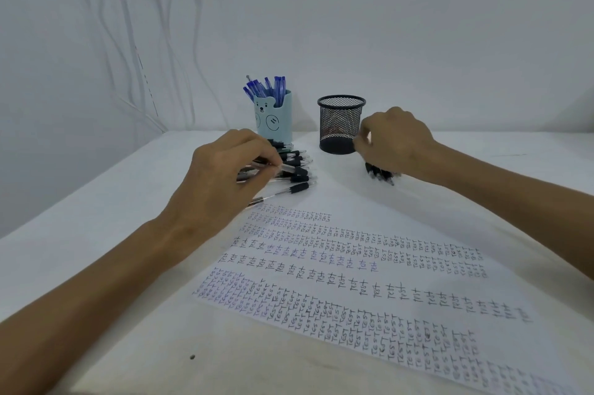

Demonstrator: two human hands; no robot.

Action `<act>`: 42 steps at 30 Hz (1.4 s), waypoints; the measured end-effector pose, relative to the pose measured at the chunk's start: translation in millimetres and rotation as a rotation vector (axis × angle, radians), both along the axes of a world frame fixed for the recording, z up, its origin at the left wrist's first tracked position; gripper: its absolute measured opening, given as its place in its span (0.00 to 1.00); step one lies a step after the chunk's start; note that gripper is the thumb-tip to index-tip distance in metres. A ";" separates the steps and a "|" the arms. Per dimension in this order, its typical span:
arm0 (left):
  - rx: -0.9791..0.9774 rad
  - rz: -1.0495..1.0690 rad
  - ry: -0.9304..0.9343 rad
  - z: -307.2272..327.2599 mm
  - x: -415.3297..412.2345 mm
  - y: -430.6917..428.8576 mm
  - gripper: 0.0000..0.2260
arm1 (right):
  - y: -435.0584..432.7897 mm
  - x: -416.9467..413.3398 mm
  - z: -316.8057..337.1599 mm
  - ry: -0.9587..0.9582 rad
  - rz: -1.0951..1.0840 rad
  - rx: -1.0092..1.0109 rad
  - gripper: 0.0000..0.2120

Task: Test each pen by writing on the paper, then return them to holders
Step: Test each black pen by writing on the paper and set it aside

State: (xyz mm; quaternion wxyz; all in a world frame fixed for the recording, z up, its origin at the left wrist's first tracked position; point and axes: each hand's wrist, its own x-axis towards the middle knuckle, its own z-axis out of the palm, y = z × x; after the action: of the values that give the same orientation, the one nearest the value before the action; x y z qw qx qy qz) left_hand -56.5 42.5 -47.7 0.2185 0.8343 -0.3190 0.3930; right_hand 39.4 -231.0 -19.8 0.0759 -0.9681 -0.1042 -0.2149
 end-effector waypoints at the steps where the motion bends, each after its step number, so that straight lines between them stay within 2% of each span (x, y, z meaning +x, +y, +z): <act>1: -0.007 -0.003 -0.019 0.6 -0.6 -0.6 0.05 | 5.3 -5.3 -0.4 -0.023 0.096 0.041 0.11; 3: -0.026 -0.018 -0.038 1.5 -1.8 -1.2 0.05 | 16.7 -18.3 -1.8 -0.049 0.373 0.103 0.11; 5: -0.025 -0.042 -0.048 1.8 -3.0 -2.3 0.04 | 27.6 -30.1 -5.5 -0.039 0.615 0.074 0.14; 8: 0.005 -0.065 -0.069 2.0 -4.0 -4.5 0.04 | 41.0 -38.4 -15.3 -0.079 0.758 0.028 0.14; 11: 0.020 -0.082 -0.081 1.6 -3.0 -4.9 0.05 | 49.7 -41.7 -23.8 -0.129 0.844 0.054 0.08; 14: 0.015 -0.091 -0.066 1.3 -4.5 -5.7 0.10 | 49.2 -48.0 -26.8 -0.101 0.809 0.134 0.06; 16: 0.003 -0.104 -0.034 1.1 -7.6 -6.9 0.12 | 47.6 -54.0 -25.8 -0.066 0.744 0.163 0.13; 19: 0.001 -0.118 0.034 0.4 -9.6 -6.8 0.14 | 44.9 -57.2 -23.9 -0.097 0.669 0.157 0.29; 21: 0.018 -0.118 0.105 -0.8 -8.1 -4.6 0.14 | 44.1 -56.4 -24.5 -0.131 0.640 0.135 0.34; 23: 0.075 -0.103 0.193 -3.3 -4.5 -1.0 0.13 | 42.5 -56.3 -26.6 -0.136 0.635 0.144 0.32; 26: 0.232 -0.085 0.304 -7.3 -0.9 3.8 0.13 | 40.3 -53.8 -27.3 -0.109 0.665 0.273 0.27; 31: 0.449 -0.111 0.342 -8.8 -0.5 2.9 0.13 | 33.3 -50.3 -24.1 0.013 0.676 0.489 0.25; 34: 0.474 -0.109 0.342 -8.5 -1.7 2.3 0.16 | 30.8 -50.5 -28.0 0.099 0.623 0.637 0.22; 37: 0.477 -0.115 0.354 -7.8 -2.9 0.8 0.18 | 31.2 -47.5 -31.8 0.003 0.541 0.653 0.24; 40: 0.485 -0.110 0.367 -7.9 -4.1 0.1 0.19 | 28.1 -46.3 -31.4 0.182 0.507 0.877 0.27; 42: 0.493 -0.106 0.371 -8.3 -4.2 0.1 0.19 | 25.5 -45.3 -32.7 0.311 0.511 0.987 0.24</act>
State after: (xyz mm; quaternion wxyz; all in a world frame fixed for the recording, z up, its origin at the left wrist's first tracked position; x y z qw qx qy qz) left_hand -60.7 42.7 -56.1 0.0844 0.9017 -0.4026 0.1331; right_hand -5.9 -205.4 -52.5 0.5823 -0.7825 -0.2096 -0.0683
